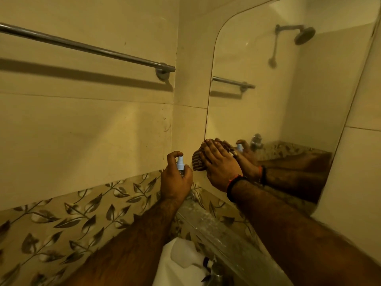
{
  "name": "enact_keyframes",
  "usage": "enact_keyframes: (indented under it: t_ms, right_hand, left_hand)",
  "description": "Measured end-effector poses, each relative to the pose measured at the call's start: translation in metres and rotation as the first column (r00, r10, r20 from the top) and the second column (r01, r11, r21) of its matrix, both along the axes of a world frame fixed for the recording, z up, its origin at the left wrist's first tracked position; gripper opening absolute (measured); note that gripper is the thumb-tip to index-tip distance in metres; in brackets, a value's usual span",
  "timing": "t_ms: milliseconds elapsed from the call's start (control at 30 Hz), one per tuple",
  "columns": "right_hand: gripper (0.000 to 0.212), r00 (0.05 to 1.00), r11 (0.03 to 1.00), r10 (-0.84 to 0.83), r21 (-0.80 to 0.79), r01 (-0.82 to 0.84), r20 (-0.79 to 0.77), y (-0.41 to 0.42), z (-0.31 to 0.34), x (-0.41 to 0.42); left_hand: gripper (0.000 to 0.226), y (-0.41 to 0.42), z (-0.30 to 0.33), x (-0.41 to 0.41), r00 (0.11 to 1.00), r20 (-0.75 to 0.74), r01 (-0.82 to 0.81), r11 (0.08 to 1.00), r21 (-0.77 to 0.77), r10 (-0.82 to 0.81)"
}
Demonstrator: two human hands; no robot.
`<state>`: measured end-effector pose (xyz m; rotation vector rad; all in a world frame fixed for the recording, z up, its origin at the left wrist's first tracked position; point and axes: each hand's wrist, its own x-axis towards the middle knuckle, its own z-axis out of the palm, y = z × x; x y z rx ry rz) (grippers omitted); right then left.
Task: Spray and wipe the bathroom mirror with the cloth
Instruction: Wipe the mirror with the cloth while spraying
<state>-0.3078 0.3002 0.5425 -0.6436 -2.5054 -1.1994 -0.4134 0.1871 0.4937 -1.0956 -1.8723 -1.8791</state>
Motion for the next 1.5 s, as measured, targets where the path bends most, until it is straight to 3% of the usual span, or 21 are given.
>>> enact_keyframes:
  t_ms: [733, 1100, 1500]
  right_hand:
    - [0.063, 0.976, 0.999, 0.023, -0.033, -0.016, 0.214, -0.014, -0.057, 0.081]
    - [0.059, 0.984, 0.994, 0.073, -0.095, -0.058, 0.165, -0.023, -0.065, 0.139]
    - [0.053, 0.988, 0.992, 0.113, -0.057, -0.108, 0.1, -0.036, -0.063, 0.205]
  left_hand:
    - [0.039, -0.003, -0.015, 0.049, 0.997, 0.025, 0.076, 0.995, -0.062, -0.074]
    - [0.037, -0.01, -0.017, 0.09, 0.992, 0.019, 0.125, 0.991, -0.048, -0.124]
    - [0.037, -0.015, -0.005, 0.144, 0.981, 0.01, 0.196, 0.98, -0.039, -0.196]
